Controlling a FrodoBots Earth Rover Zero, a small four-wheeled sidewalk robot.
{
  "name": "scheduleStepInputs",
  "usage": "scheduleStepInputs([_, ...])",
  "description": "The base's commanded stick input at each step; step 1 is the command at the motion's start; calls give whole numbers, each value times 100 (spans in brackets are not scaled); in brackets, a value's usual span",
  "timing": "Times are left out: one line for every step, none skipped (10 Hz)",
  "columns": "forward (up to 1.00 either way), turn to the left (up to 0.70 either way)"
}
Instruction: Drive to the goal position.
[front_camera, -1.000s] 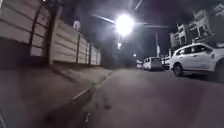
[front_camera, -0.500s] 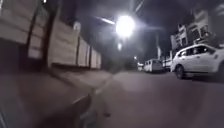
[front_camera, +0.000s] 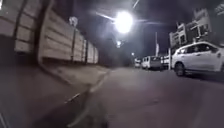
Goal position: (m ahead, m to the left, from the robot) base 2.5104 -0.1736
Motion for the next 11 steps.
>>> scheduleStepInputs([70,-35])
scheduleStepInputs([70,-35])
scheduleStepInputs([70,-31])
scheduleStepInputs([70,0])
scheduleStepInputs([70,0])
scheduleStepInputs([70,0])
scheduleStepInputs([70,0])
scheduleStepInputs([70,0])
scheduleStepInputs([70,0])
scheduleStepInputs([70,0])
scheduleStepInputs([70,0])
